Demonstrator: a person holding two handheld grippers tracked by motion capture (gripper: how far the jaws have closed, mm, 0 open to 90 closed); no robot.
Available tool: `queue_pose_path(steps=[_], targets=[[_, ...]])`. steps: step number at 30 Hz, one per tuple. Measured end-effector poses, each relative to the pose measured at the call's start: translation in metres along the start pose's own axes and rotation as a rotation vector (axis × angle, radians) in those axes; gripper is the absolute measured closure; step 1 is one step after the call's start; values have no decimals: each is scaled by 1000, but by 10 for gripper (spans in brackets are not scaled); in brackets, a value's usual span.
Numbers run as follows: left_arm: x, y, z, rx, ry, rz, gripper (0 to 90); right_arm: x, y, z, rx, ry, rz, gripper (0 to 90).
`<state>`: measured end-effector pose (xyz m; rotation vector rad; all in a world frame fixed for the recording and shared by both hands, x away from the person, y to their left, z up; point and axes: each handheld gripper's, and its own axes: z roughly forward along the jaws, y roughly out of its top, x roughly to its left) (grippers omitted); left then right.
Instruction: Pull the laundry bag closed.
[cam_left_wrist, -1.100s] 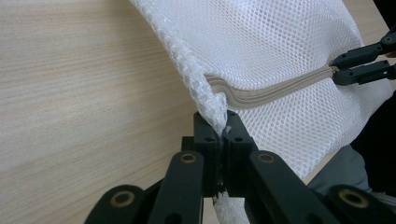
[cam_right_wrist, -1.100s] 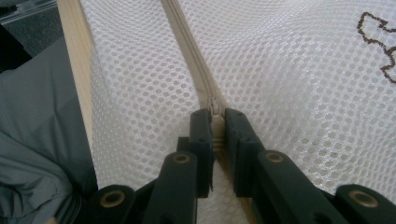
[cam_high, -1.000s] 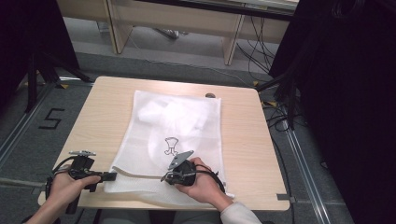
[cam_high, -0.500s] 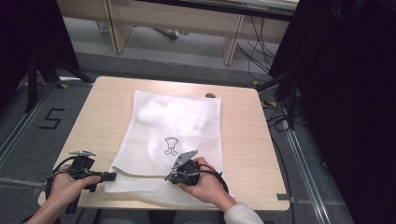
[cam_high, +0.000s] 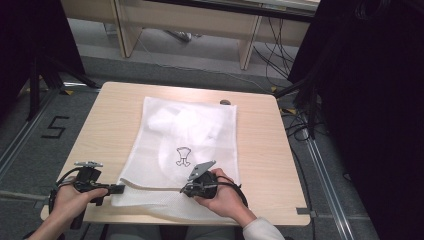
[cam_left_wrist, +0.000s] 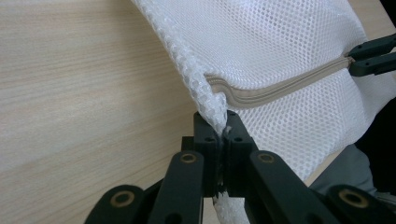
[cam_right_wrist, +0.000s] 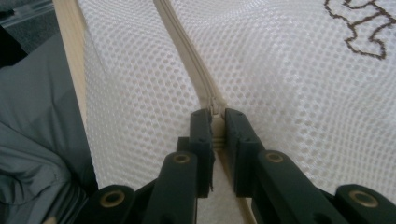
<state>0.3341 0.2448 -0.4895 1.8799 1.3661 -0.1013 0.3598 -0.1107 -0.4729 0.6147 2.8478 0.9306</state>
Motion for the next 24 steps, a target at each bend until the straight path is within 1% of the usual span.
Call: queue_pose_path(steps=[2, 3, 4, 5, 6, 7, 8, 9, 10, 11, 12, 13, 15, 16, 19, 20, 22, 23, 24], targets=[[0, 0, 0, 0, -4, -1, 862, -1, -1, -2, 3, 1, 7, 829], [0, 0, 0, 0, -1, -1, 862, 0, -1, -2, -7, 3, 8, 828], [0, 0, 0, -2, -1, -2, 862, 0, -1, -2, -2, -6, 8, 829], [0, 0, 0, -7, 4, -3, 862, -1, -2, -2, -1, 6, 10, 828], [0, 0, 0, -6, 1, -4, 862, -1, -2, -3, -2, -2, 5, 829], [0, 0, 0, 1, -5, -2, 863, -2, -2, -3, -8, 0, 4, 829], [0, 0, 0, -1, -2, 0, 862, -2, -2, -3, -9, 2, 2, 828], [0, 0, 0, -1, -4, -2, 862, -2, -2, -4, 3, -2, 4, 829], [0, 0, 0, -1, -6, -3, 862, -1, -3, -4, -2, -5, 18, 828], [0, 0, 0, -1, -1, 0, 862, -2, -3, -4, -9, 0, 7, 829], [0, 0, 0, -1, -4, -3, 862, -1, -4, -5, -6, -6, 8, 828], [0, 0, 0, 0, -4, -2, 862, -2, -4, -5, -7, 3, 5, 828], [0, 0, 0, -5, 0, -3, 862, -3, -5, -6, -2, -3, 8, 829], [0, 0, 0, -7, 0, -4, 862, -3, -6, -7, -10, 0, 9, 829], [0, 0, 0, -2, -4, -3, 862, -3, -7, -8, -12, -2, 10, 828], [0, 0, 0, -3, -4, -4, 862, -1, -7, -8, -8, -5, 41, 829], [0, 0, 0, -2, 0, 0, 862, -1, -7, -8, -9, -1, 38, 829], [0, 0, -1, -1, -5, -2, 862, -2, -7, -9, -4, -9, 32, 829], [1, 0, -1, 0, -6, -2, 862, -3, -8, -9, -6, -6, 32, 829]])
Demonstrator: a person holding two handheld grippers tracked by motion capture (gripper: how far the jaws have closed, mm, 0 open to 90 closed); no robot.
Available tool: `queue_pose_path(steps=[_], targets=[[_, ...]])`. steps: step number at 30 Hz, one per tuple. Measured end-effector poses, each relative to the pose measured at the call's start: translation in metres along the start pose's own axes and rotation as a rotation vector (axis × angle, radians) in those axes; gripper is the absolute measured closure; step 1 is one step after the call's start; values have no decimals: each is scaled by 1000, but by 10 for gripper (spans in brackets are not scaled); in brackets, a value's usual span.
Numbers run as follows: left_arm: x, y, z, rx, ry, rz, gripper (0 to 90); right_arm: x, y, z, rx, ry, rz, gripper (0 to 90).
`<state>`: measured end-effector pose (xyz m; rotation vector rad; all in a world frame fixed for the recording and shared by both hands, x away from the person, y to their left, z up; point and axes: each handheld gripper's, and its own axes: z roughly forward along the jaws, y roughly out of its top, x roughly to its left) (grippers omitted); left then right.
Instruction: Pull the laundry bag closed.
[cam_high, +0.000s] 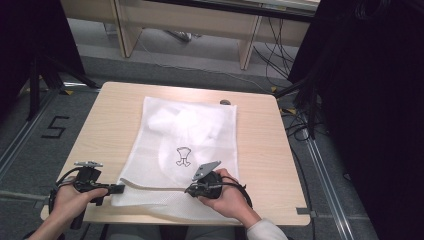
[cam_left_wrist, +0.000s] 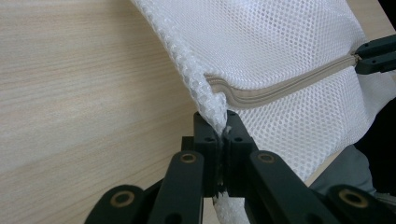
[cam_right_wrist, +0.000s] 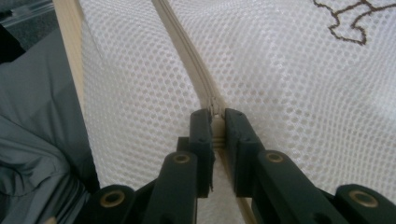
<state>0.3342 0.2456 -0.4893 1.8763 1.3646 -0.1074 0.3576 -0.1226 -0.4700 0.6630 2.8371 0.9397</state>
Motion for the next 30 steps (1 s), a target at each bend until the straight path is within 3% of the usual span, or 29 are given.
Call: queue_pose_path(steps=[15, 18, 22, 30], targets=[[-1, 0, 0, -1, 1, 1, 862, -3, -5, -6, 4, -5, 3, 829], [-1, 0, 0, -1, 4, 2, 862, -2, -6, -5, 5, -12, 24, 828], [-1, 0, 1, -1, 3, 1, 862, -4, -7, -8, 4, -13, 9, 829], [-1, 0, 1, 1, 7, 3, 862, -6, -13, -12, -4, -19, 34, 828]])
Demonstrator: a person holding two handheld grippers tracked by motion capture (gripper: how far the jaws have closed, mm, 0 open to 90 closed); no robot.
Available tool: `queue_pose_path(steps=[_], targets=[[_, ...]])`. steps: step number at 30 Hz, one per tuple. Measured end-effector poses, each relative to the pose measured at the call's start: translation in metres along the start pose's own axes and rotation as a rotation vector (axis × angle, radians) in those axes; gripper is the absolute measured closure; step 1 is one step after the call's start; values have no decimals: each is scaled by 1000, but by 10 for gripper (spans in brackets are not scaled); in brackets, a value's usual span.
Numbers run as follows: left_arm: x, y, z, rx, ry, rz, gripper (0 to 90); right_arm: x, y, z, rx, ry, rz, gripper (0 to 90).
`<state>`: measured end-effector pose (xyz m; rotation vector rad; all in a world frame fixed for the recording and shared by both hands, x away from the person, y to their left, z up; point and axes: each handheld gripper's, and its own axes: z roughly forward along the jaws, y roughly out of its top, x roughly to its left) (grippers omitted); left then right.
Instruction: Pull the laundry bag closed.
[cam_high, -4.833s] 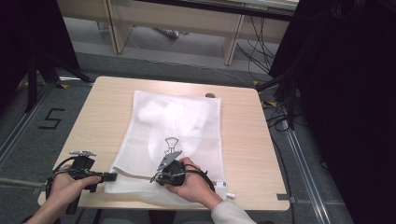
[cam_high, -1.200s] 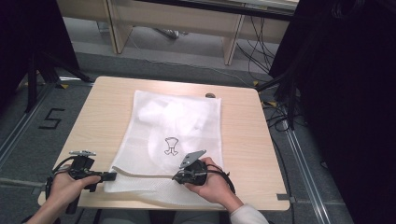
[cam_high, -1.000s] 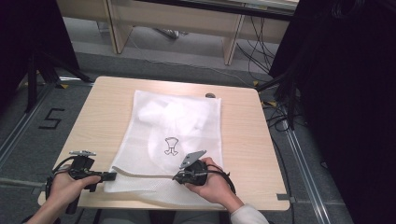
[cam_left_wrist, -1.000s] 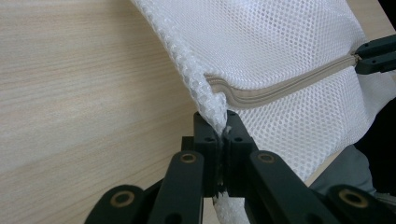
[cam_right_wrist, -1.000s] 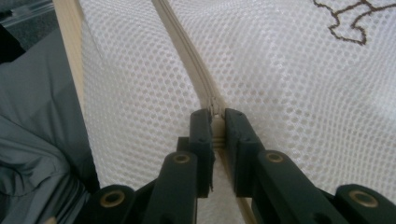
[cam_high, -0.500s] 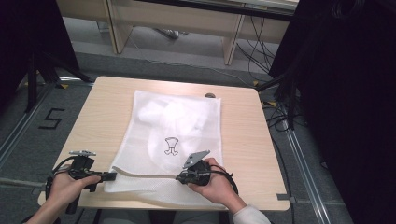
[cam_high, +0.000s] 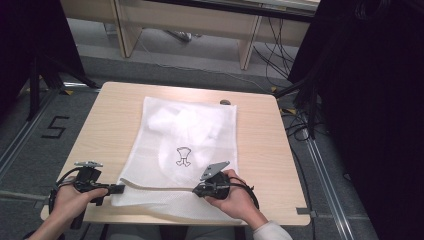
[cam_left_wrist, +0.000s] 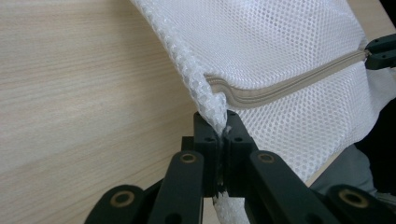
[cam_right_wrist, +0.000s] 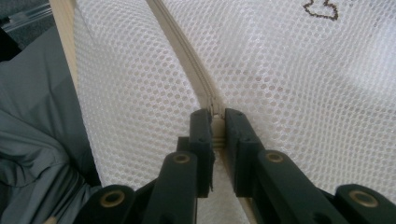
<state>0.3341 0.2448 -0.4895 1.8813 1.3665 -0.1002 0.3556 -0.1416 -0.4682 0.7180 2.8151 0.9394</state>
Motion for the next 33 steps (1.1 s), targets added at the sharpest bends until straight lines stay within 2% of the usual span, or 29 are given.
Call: queue_pose_path(steps=[2, 3, 4, 9, 10, 11, 12, 13, 14, 16, 17, 20, 21, 22, 25, 27, 28, 30, 31, 33], targets=[[0, 0, 0, -5, 1, -3, 863, 0, 0, -1, 0, 8, -8, 828], [0, 0, 0, -10, 2, -5, 862, 1, -1, -3, 18, -1, 16, 828], [0, 0, 0, -6, 0, -4, 862, -1, -2, -1, -9, -2, -8, 828], [0, 0, 0, -4, 0, -3, 863, 0, -2, -3, -7, 6, -4, 828], [0, 0, 0, -3, -1, -3, 862, 0, -2, -3, 5, 0, 11, 828], [0, 0, 0, -4, 1, -2, 862, -2, -2, -4, 5, 2, -7, 829], [0, 0, 0, -5, 0, -2, 862, -1, -4, -5, 3, -5, 8, 829], [0, 0, 0, -8, 6, -1, 862, -3, -4, -5, -14, 9, 2, 828], [0, 0, 0, -10, 5, -3, 862, -2, -5, -5, 1, -12, 14, 829], [0, 0, 0, -5, 3, 0, 862, -3, -6, -7, -2, 5, 0, 828], [0, 0, 0, -4, 1, -1, 862, -3, -7, -6, -11, 2, 2, 829], [0, 0, 0, -7, 5, -2, 862, -4, -8, -8, 6, -2, -6, 829], [0, 0, 0, -4, 0, -2, 862, -4, -9, -8, 2, -4, 22, 829], [0, 0, 0, -6, 2, -1, 862, -5, -9, -8, -13, 3, 1, 829], [0, -1, 1, -15, 7, -3, 862, -3, -10, -9, -4, 11, 28, 829], [0, 0, 1, -10, 8, 0, 862, -3, -10, -9, -1, 11, 25, 829], [0, 0, 0, -5, 0, -3, 862, -5, -10, -9, -3, -1, 7, 829], [0, 0, 0, -7, 6, 0, 862, -7, -12, -12, 3, -9, 10, 829], [0, -1, 2, -22, 8, -5, 862, -7, -13, -11, -4, -13, 16, 828], [0, -1, 1, -16, 10, -2, 862, -8, -14, -14, -1, -6, 9, 828]])
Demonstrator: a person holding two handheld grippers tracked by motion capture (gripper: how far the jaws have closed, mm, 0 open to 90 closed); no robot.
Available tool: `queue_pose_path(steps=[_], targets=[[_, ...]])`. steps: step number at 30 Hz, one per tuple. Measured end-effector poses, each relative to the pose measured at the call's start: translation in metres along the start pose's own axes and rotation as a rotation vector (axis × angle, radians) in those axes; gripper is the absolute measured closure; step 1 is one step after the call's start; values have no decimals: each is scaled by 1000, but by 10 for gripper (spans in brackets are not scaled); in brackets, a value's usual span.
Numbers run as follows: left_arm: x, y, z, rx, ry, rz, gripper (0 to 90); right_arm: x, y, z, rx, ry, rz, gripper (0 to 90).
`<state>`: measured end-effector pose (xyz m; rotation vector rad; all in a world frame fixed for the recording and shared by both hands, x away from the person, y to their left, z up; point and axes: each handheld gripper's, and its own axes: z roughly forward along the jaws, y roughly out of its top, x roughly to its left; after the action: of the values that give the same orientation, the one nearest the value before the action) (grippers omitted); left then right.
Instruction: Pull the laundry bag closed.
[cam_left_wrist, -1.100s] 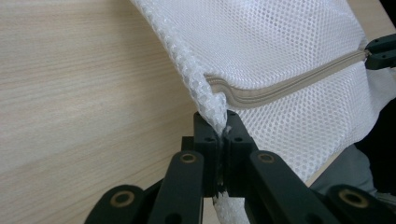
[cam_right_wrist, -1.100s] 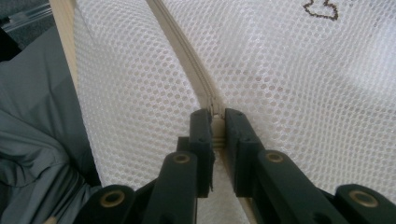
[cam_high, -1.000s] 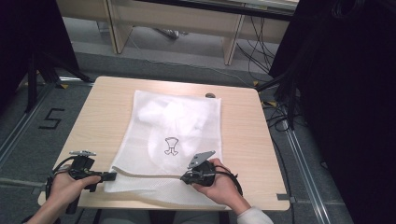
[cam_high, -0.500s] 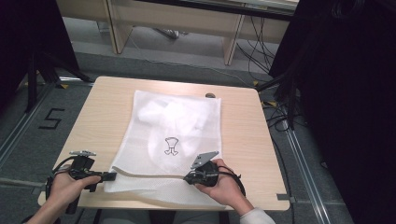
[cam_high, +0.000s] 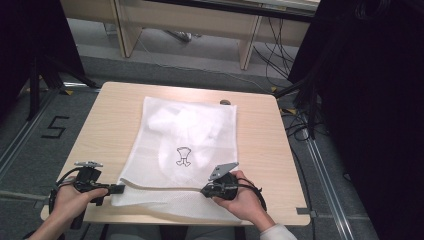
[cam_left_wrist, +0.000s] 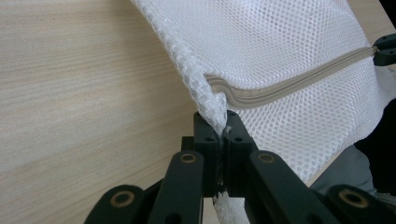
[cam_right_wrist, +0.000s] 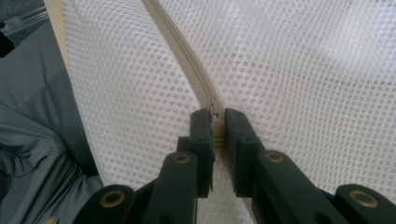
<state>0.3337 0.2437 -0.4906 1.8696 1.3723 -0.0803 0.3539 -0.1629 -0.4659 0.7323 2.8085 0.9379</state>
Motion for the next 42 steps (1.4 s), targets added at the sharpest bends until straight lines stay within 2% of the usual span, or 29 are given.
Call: queue_pose_path(steps=[2, 5, 6, 8, 10, 12, 13, 14, 16, 17, 18, 19, 21, 24, 25, 27, 28, 30, 31, 34, 35, 36, 38, 41, 42], targets=[[0, 0, 0, 1, -1, 0, 862, 0, -2, 0, -8, -4, 18, 828], [0, 0, 0, -1, 0, -2, 862, -1, -2, -1, 4, -5, 13, 829], [0, 0, 0, 0, -1, -2, 862, -1, -3, 0, -9, -1, 24, 829], [0, 0, 0, -3, 1, -1, 862, -2, -3, 0, -12, -5, 5, 829], [0, 0, 0, 0, -1, -2, 862, -2, -5, -2, -7, -12, 26, 828], [0, 0, 0, 3, 1, 0, 862, -3, -5, -3, 3, -4, 9, 828], [0, 0, 0, -3, 0, -3, 862, -3, -5, -3, 0, -7, 8, 828], [0, 0, 0, -2, -1, -3, 862, -2, -6, -2, -12, -10, 30, 829], [0, 0, 0, -2, 1, 0, 862, -4, -6, -2, -15, -7, 18, 828], [0, 0, 0, -2, 0, -1, 862, -2, -7, -3, -12, -6, 35, 828], [0, 0, 0, 0, 2, 2, 862, -4, -7, -5, 0, -14, 19, 828], [0, 0, 0, 0, 2, 0, 862, -4, -7, -5, 10, -13, 31, 828], [0, 0, 0, 1, 1, -1, 862, -4, -8, -4, -16, -15, 34, 828], [0, 0, 0, -2, 0, -3, 862, -4, -9, -7, 15, -23, 45, 828], [0, 0, 0, -1, -1, -3, 862, -5, -10, -6, -14, -10, 44, 828], [0, 0, 0, -1, 0, 1, 862, -6, -10, -7, -2, -14, 20, 828], [0, 0, 0, -2, -1, -1, 862, -5, -10, -6, -8, -7, 34, 828], [0, 0, 0, -3, 0, -4, 862, -6, -10, -5, -5, -5, 17, 828], [0, 0, 0, -2, -2, -3, 862, -6, -11, -7, -2, -21, 47, 829], [0, 0, 0, -2, -2, -3, 862, -7, -12, -9, 5, -20, 39, 828], [0, 0, 0, 0, 0, -2, 862, -7, -12, -9, 11, -28, 53, 829], [0, 0, 0, 0, 1, -1, 862, -7, -13, -8, -10, -18, 42, 828], [0, 0, 0, 0, -1, -1, 862, -8, -14, -8, -10, -15, 30, 829], [0, 1, -1, 15, -1, 7, 862, -8, -15, -11, 8, -35, 62, 828], [0, 1, -1, 16, -4, 8, 862, -9, -16, -12, 17, -28, 62, 828]])
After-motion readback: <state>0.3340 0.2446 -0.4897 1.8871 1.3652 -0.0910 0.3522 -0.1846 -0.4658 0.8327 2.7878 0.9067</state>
